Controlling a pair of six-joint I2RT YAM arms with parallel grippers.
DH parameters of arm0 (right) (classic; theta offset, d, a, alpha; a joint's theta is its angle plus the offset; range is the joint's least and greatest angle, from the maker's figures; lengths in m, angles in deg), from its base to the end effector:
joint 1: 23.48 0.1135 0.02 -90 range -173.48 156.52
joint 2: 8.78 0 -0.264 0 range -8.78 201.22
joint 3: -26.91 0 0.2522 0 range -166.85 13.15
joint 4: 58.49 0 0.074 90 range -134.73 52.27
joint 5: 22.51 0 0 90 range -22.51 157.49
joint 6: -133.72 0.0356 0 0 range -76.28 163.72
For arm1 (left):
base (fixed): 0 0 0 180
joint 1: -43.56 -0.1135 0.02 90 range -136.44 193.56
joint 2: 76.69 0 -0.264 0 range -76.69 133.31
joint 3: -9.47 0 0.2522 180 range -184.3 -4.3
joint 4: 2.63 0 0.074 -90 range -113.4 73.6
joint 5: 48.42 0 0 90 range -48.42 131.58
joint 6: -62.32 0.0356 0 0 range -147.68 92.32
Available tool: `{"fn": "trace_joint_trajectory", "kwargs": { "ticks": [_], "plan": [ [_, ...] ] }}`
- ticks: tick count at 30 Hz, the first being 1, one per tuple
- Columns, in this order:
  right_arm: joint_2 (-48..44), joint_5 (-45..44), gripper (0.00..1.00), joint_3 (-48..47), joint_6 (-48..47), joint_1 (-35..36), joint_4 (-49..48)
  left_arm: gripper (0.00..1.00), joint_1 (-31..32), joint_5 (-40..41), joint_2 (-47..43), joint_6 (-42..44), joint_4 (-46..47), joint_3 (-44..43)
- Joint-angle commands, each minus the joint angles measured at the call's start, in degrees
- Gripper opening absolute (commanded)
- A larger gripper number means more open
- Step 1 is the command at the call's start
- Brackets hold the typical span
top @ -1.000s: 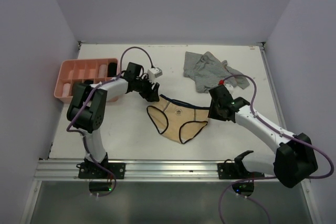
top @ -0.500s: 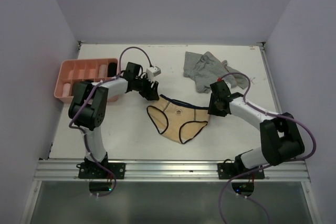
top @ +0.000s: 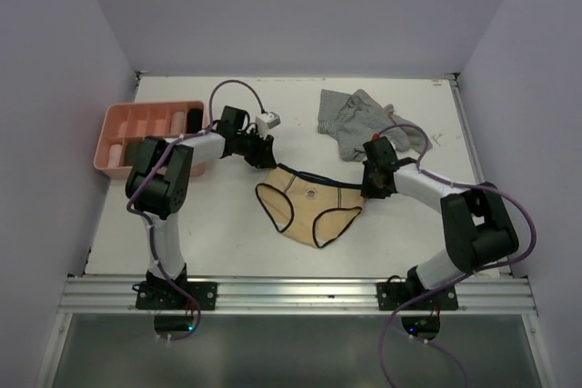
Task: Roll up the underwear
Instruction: Flatten the underwear
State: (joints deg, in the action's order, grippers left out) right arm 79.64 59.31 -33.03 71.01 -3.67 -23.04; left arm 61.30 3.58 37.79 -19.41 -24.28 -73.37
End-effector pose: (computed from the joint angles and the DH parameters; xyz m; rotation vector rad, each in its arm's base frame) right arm 0.2674 0.0909 0.1590 0.2181 2.6593 0.0719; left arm 0.3792 -0.1443 0.1397 0.8129 2.2928 -0.8956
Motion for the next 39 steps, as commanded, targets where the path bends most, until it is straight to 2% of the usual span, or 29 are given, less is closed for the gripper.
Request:
{"fn": "trace_joint_trajectory", "kwargs": {
  "ticks": [1, 4, 6, 13, 19, 23, 24, 25, 27, 28, 32, 36, 39],
  "plan": [
    [1.40, 0.89, 0.21, -1.20, -0.57, -0.21, -3.59, 0.27, -0.33, -1.02, 1.45, -0.01, 0.41, -1.32],
    [1.84, 1.42, 0.18, -1.02, -0.66, -0.21, -3.85, 0.14, -0.33, -1.29, 1.37, 0.51, 0.06, -1.32],
    [2.10, 1.42, 0.16, -0.85, -0.74, -0.21, -3.94, 0.00, -0.33, -1.29, 1.28, 0.87, -0.20, -1.41],
    [2.28, 0.37, 0.13, -1.64, -1.10, -0.30, -2.62, 0.00, -1.74, 0.91, -1.71, 1.13, 2.07, 0.61],
    [1.84, 0.28, 0.05, -1.64, -1.01, -0.39, -1.39, 0.00, -3.23, 3.19, -3.82, 1.39, 4.45, 0.96],
    [0.79, 0.63, 0.04, -1.64, -0.75, -0.39, -0.78, 0.00, -3.23, 3.37, -4.00, 1.74, 4.19, 0.70],
    [0.53, 0.89, 0.06, -1.99, -0.66, -0.39, -0.60, 0.05, -3.23, 3.11, -3.91, 2.27, 2.62, 0.00],
    [0.09, 1.24, 0.17, -2.25, -0.66, -0.39, 0.18, 0.21, -3.23, 2.24, -4.08, 2.36, 2.35, 0.08],
    [-2.46, 1.94, 0.30, -3.30, -0.31, -0.39, 0.80, 0.45, -3.32, 0.56, -6.01, 2.80, 2.25, 1.39],
    [-3.77, 2.29, 0.35, -3.92, -0.13, -0.39, 2.03, 0.48, -3.41, 0.21, -8.54, 2.89, 2.52, 2.10],
    [-9.93, 4.31, 0.34, -6.47, 0.83, -0.30, 4.58, 0.46, -3.32, -2.69, -15.85, 3.42, 2.00, 5.97],
    [-13.01, 10.45, 0.18, -5.43, 1.98, -0.30, 3.63, 0.41, -3.15, -4.18, -19.29, 2.89, -0.20, 9.13],
    [-10.04, 13.89, 0.12, -2.97, 2.86, -0.21, 1.17, 0.40, -3.15, -4.72, -17.19, 2.28, -2.58, 8.88]
  ]
}}
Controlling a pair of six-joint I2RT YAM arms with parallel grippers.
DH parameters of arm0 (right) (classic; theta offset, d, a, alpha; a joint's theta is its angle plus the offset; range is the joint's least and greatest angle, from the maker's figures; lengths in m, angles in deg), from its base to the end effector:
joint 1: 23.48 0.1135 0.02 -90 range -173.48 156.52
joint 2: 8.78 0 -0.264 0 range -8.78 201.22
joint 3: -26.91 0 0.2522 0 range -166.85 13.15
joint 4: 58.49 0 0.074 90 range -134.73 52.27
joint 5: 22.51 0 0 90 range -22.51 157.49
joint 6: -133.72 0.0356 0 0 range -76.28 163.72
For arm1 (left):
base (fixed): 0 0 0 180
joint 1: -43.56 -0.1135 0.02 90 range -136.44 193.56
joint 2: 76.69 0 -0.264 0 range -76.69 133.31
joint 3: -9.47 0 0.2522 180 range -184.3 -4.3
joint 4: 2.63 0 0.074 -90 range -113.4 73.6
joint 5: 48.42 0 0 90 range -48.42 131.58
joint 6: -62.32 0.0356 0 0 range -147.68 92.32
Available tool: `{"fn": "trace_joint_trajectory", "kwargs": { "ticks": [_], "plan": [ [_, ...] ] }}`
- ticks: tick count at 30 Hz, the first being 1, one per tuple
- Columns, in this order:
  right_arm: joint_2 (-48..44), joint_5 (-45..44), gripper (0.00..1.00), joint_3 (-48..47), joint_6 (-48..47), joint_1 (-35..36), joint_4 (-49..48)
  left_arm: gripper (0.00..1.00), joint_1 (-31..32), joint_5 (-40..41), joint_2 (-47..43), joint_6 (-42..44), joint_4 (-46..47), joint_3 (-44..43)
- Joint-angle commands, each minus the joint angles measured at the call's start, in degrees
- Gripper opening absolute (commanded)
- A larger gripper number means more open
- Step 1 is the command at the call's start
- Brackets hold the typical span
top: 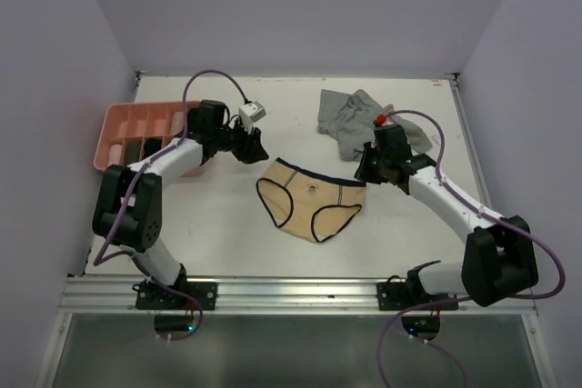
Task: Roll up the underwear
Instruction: Flatten the underwear
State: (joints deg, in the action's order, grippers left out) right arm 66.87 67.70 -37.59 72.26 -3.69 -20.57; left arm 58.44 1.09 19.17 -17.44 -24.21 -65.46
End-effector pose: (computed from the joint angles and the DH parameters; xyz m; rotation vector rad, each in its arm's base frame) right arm 0.2576 0.0928 0.2377 0.1863 2.4575 0.3806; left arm 0.3391 -0.1140 0.2177 0.8302 2.0782 -0.8534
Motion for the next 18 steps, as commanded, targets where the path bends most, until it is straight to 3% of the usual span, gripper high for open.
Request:
{"fn": "trace_joint_trajectory", "kwargs": {
  "ticks": [1, 9, 13, 18],
  "plan": [
    [3.70, 6.98, 0.10, 2.31, 1.96, -0.28, -2.88, 0.40, -0.28, -2.22, 3.18, -0.13, -2.91, 0.87],
    [10.39, 7.88, 0.01, 9.69, 2.84, -0.28, -7.46, 0.30, -0.28, -2.14, 11.18, -3.21, -4.93, 0.70],
    [8.38, 8.67, 0.00, 13.99, 5.73, -0.10, -9.04, 0.27, -0.28, -0.47, 14.97, -2.60, -6.24, -0.88],
    [3.89, 7.36, 0.00, 20.58, 12.49, 5.86, -12.72, 0.25, -0.11, 0.85, 22.16, -1.98, -6.43, -8.25]
  ]
}}
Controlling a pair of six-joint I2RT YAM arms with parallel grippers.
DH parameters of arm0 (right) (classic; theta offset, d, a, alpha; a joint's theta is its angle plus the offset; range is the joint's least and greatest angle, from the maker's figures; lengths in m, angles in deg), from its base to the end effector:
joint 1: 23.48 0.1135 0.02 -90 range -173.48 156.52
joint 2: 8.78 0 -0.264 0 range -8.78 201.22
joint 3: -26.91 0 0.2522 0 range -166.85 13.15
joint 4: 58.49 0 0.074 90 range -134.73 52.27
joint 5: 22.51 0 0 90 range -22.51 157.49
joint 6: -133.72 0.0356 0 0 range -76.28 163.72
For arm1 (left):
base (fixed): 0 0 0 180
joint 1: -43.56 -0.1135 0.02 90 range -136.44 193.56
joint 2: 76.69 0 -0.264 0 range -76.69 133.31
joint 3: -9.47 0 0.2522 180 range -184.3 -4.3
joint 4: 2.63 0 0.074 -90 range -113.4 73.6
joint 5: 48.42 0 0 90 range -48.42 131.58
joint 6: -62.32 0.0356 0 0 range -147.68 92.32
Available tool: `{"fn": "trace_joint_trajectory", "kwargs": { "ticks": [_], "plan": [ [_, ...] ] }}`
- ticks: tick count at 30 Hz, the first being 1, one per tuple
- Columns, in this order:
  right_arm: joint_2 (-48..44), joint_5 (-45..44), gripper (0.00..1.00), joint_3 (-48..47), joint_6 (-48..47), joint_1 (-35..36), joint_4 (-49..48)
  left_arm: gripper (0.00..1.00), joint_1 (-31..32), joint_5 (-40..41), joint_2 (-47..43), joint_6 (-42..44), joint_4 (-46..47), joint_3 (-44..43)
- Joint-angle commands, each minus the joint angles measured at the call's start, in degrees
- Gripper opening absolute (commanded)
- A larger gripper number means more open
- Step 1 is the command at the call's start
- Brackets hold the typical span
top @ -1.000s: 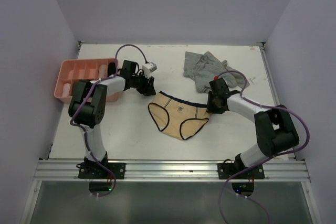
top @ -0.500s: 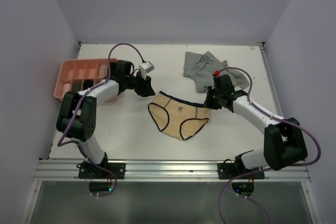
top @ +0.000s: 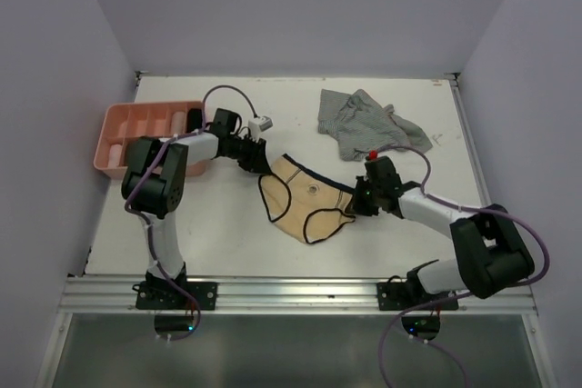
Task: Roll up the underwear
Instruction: Flatten the underwear
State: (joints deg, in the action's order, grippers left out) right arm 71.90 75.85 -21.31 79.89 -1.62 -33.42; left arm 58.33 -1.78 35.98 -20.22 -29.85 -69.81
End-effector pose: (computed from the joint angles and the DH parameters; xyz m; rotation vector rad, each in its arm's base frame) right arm 0.2289 0.0974 0.1465 0.2754 2.6489 0.5462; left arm 0.3625 -0.1209 0.1313 0.7365 2.3990 -1.0320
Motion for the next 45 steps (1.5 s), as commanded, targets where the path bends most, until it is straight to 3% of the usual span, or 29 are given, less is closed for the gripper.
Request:
{"fn": "trace_joint_trajectory", "kwargs": {
  "ticks": [1, 6, 9, 14, 18, 25, 32, 40, 45],
  "plan": [
    [-2.01, -1.41, 0.00, 5.09, 8.54, 5.36, -0.49, 0.26, 0.18, 3.80, 6.59, 1.15, -1.05, -5.48],
    [-7.99, -7.99, 0.01, 8.44, 22.26, 18.45, -5.32, 0.36, 1.14, 0.74, 12.05, 2.29, -3.68, -18.14],
    [-10.89, -11.07, 0.12, 6.43, 29.39, 26.11, -6.04, 0.48, 2.63, 0.02, 9.70, 4.57, -4.65, -21.75],
    [-13.89, -14.95, 0.25, -2.00, 25.90, 28.58, -0.42, 0.57, 2.99, 1.86, 2.49, 8.00, -3.68, -19.83],
    [-10.12, -16.80, 0.27, -7.63, 18.34, 28.58, 4.32, 0.65, 2.90, 3.20, 0.98, 11.42, -8.33, -19.74],
    [-0.54, -17.24, 0.18, -13.70, 12.44, 28.58, 3.20, 0.64, 2.99, 3.28, 3.88, 12.22, -8.69, -18.06],
    [6.85, -13.90, 0.13, -11.95, 15.52, 28.49, -6.64, 0.61, 3.08, 2.92, 8.27, 10.64, -6.94, -19.47],
    [16.42, -13.63, 0.10, -12.56, 18.41, 27.79, -11.05, 0.59, 3.08, 4.07, 12.31, 8.36, -5.97, -22.63],
    [19.86, -11.79, 0.07, -11.95, 22.80, 25.51, -16.84, 0.60, 2.03, 2.84, 5.74, 3.89, 0.24, -18.44]
  ]
}}
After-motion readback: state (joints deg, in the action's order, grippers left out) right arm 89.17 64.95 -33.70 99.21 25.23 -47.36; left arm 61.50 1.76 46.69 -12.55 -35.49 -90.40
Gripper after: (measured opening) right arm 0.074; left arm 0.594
